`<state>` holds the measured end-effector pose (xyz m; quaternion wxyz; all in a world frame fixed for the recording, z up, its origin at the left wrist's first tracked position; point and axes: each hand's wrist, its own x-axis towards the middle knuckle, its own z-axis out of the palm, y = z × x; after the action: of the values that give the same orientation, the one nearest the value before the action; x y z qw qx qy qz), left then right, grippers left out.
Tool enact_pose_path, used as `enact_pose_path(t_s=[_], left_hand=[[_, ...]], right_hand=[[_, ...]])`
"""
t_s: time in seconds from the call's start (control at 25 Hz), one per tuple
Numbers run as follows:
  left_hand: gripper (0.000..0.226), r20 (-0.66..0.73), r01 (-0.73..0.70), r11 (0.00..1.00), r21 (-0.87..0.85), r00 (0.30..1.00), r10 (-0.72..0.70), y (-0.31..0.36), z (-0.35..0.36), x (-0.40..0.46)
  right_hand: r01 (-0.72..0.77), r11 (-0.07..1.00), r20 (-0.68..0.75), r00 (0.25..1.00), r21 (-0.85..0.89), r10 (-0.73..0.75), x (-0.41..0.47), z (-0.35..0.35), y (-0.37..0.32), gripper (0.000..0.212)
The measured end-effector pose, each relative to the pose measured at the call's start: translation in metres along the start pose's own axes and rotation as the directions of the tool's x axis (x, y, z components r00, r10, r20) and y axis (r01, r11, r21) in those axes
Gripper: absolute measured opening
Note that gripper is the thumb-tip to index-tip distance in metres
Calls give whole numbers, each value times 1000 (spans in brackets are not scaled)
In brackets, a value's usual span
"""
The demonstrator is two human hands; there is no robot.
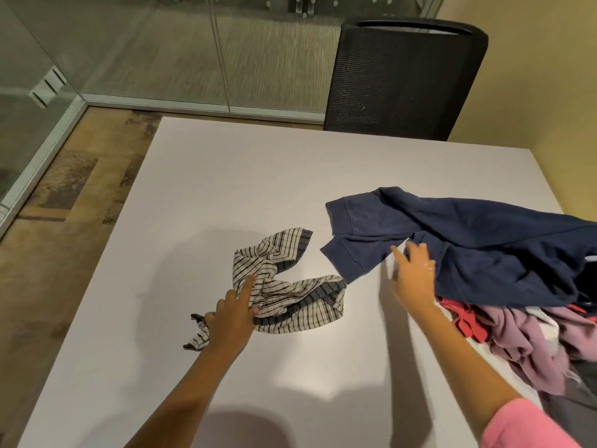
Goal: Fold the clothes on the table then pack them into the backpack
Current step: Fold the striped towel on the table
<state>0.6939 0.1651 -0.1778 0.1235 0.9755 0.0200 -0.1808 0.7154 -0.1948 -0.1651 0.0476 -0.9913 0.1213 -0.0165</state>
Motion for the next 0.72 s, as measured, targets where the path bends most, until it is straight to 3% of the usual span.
enact_pose_path(t_s=[0.08,0.2,0.28,0.36,0.52,0.64,0.72], left_hand=[[71,-48,-34,997,-76,998,30,-6,0,-5],[83,-149,-187,982,-17,972,183,-21,0,-20],[91,-166,-284,956,70,942,292,-30,-1,-33],[90,-190,-355,926,127,908,374,-31,-7,-44],[72,-188,-394,911,121,892,411,-14,-19,-54],[71,-32,-415,888,196,903,429,-12,-17,-54],[74,68,-436,865,248,899,433,-24,-11,-54]], right_hand=[[164,946,47,982,278,-184,-26,9,-43,56],[281,880,70,941,384,-331,-56,19,-88,45],[221,873,33,965,434,-261,-64,17,-100,19],[126,870,33,986,477,-161,-67,6,-107,11],[186,912,101,966,365,-237,-70,-10,-112,21],[283,947,253,915,148,-313,-76,-8,-117,41],[297,955,326,901,14,-285,-82,-4,-121,45]])
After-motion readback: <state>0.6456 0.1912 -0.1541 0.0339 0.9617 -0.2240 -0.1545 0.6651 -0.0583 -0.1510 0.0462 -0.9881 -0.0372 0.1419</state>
